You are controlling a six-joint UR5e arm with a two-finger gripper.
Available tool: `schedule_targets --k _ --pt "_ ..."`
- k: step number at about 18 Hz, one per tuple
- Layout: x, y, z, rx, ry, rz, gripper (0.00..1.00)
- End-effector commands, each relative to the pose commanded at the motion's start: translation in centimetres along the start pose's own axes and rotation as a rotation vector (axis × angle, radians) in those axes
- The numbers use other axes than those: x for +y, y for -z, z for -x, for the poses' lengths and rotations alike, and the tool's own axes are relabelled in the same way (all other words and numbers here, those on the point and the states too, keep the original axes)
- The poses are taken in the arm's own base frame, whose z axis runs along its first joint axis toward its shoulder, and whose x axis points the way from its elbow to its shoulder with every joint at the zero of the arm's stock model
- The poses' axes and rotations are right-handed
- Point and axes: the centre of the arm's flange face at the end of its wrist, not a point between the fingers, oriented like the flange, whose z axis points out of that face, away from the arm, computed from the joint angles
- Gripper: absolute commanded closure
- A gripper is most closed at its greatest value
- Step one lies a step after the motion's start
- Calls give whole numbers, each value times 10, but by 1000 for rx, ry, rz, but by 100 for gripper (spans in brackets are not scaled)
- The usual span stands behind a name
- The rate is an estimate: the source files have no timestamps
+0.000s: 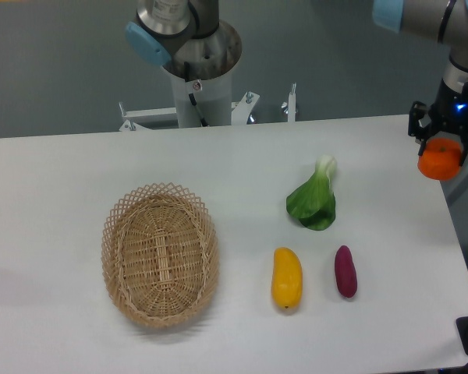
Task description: Place the orange in the basket
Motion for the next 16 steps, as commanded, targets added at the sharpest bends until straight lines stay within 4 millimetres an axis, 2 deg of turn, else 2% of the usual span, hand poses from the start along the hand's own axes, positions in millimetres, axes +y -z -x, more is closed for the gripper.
schedule_targets --k 12,16 --pt "-4 -3 -1 5 45 -8 33" --pt "-33 -11 -8 7 143 -17 33"
